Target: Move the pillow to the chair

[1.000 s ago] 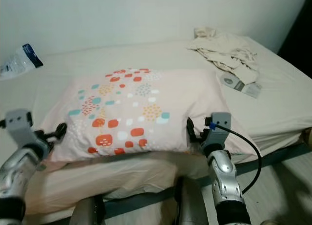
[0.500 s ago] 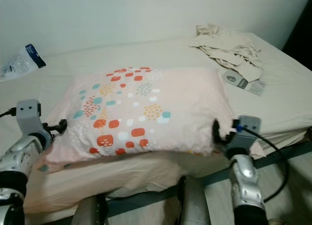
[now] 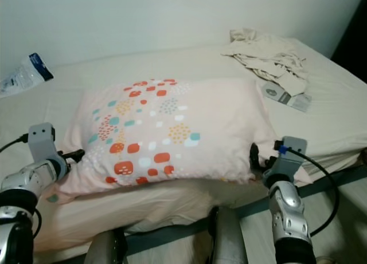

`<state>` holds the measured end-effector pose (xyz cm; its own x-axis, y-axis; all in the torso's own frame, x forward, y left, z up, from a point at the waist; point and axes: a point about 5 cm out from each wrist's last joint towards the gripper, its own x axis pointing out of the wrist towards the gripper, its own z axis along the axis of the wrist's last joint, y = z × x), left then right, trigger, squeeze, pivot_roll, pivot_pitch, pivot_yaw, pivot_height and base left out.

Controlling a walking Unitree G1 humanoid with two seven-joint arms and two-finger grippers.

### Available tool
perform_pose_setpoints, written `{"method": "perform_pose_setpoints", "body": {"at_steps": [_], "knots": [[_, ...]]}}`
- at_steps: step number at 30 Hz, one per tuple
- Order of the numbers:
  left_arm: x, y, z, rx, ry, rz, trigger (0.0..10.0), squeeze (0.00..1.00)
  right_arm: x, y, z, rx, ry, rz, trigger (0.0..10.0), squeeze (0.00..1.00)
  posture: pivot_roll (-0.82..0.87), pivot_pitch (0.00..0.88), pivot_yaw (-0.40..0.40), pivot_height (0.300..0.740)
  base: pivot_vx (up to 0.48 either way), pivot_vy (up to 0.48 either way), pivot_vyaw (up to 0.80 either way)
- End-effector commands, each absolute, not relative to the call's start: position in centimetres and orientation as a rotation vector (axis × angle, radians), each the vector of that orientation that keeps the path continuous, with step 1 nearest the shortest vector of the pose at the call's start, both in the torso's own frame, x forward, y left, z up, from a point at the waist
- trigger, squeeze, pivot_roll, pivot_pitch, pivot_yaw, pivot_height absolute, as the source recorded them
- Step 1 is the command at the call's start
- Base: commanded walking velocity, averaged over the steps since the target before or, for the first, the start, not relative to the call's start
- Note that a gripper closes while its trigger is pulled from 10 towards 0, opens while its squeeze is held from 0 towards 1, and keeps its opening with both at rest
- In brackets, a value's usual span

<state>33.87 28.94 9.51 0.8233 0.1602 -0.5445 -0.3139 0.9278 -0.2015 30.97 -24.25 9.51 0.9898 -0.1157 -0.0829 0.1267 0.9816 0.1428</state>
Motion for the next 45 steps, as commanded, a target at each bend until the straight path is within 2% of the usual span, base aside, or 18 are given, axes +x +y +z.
{"method": "perform_pose_setpoints", "body": {"at_steps": [1, 5, 9, 10, 11, 12, 14, 18, 22, 29, 36, 37, 38, 39, 40, 42, 44, 45], "knots": [[32.5, 28.4, 7.0, -0.34, 0.687, 0.258, 10.0, 0.0, 30.8, -23.6, 8.3, 0.163, 0.147, -0.095, 10.0, 0.0, -0.05, 0.141, 0.005, 0.543, 0.0, 0.0, 0.0], [32.6, 27.8, 6.9, -0.409, 0.705, 0.224, 10.0, 0.0, 30.7, -23.7, 7.7, 0.165, 0.18, -0.096, 10.0, 0.0, -0.05, 0.14, 0.006, 0.543, 0.0, 0.0, 0.0], [32.7, 27.2, 6.9, -0.451, 0.703, 0.16, 9.9, 0.0, 30.7, -25.0, 9.2, 0.189, 0.063, -0.182, 10.0, 0.0, -0.05, 0.14, 0.008, 0.543, 0.0, 0.0, 0.0], [32.8, 26.9, 7.0, -0.473, 0.693, 0.138, 0.6, 0.0, 30.6, -26.2, 10.2, 0.194, -0.014, -0.252, 10.0, 0.0, -0.05, 0.14, 0.009, 0.543, 0.0, 0.0, 0.0], [32.8, 26.9, 7.0, -0.473, 0.693, 0.138, 0.6, 0.0, 30.6, -26.2, 10.2, 0.194, -0.014, -0.252, 10.0, 0.0, -0.05, 0.14, 0.009, 0.543, 0.0, 0.0, 0.0], [32.9, 26.8, 7.1, -0.482, 0.688, 0.123, 0.0, 0.0, 30.6, -26.6, 10.4, 0.19, -0.026, -0.273, 10.0, 0.0, -0.05, 0.14, 0.01, 0.543, 0.0, 0.0, 0.0], [32.9, 26.6, 7.1, -0.489, 0.687, 0.107, 0.0, 0.0, 30.5, -27.0, 10.5, 0.179, -0.027, -0.287, 10.0, 0.0, -0.05, 0.139, 0.01, 0.543, 0.0, 0.0, 0.0], [32.8, 24.8, 6.6, -0.531, 0.715, 0.01, 0.0, 0.0, 30.8, -27.0, 7.7, 0.214, 0.166, -0.221, 10.0, 0.0, -0.05, 0.139, 0.013, 0.543, 0.0, 0.0, 0.0], [32.7, 24.0, 6.3, -0.553, 0.726, -0.044, 0.0, 0.0, 31.4, -26.3, 8.0, 0.179, 0.166, -0.181, 10.0, 0.0, -0.06, 0.135, 0.011, 0.543, 0.0, 0.0, 0.0], [32.4, 23.4, 6.1, -0.578, 0.732, -0.086, 0.0, 0.0, 31.7, -26.5, 9.1, 0.182, 0.107, -0.202, 10.0, 0.0, -0.05, 0.134, 0.007, 0.543, 0.0, 0.0, 0.0], [32.1, 23.1, 6.2, -0.576, 0.744, -0.141, 0.0, 0.0, 31.6, -25.2, 8.4, 0.274, 0.146, -0.11, 10.0, 0.0, -0.05, 0.13, 0.012, 0.543, 0.0, 0.0, 0.0], [31.9, 22.9, 6.0, -0.551, 0.76, -0.157, 0.0, 0.0, 31.5, -24.6, 7.7, 0.278, 0.21, -0.103, 10.0, 0.12, -0.05, 0.129, 0.014, 0.543, 0.0, 0.0, 0.0], [31.9, 22.9, 6.0, -0.551, 0.76, -0.157, 0.0, 0.0, 31.5, -24.6, 7.7, 0.278, 0.21, -0.103, 10.0, 0.12, -0.05, 0.129, 0.014, 0.543, 0.0, 0.0, 0.0], [31.9, 22.8, 6.0, -0.538, 0.767, -0.165, 0.0, 0.0, 31.5, -24.4, 7.5, 0.29, 0.223, -0.107, 10.0, 0.3, -0.05, 0.128, 0.015, 0.543, 0.0, 0.0, 0.0], [31.8, 22.7, 5.9, -0.531, 0.771, -0.171, 0.0, 0.0, 31.5, -24.2, 7.4, 0.323, 0.224, -0.108, 10.0, 1.0, -0.05, 0.128, 0.016, 0.543, 0.0, 0.0, 0.0], [31.8, 22.7, 5.9, -0.529, 0.773, -0.174, 0.0, 0.0, 31.6, -24.0, 7.4, 0.346, 0.22, -0.109, 10.0, 1.0, -0.05, 0.128, 0.016, 0.543, 0.0, 0.0, 0.0], [31.7, 22.5, 5.9, -0.528, 0.779, -0.185, 0.0, 0.0, 31.7, -24.1, 7.6, 0.485, 0.199, -0.172, 10.0, 1.0, -0.05, 0.131, 0.017, 0.543, 0.0, 0.0, 0.0], [31.7, 22.5, 5.9, -0.528, 0.779, -0.185, 0.0, 0.0, 31.7, -24.1, 7.6, 0.485, 0.199, -0.172, 10.0, 1.0, -0.05, 0.131, 0.017, 0.543, 0.0, 0.0, 0.0]]}}
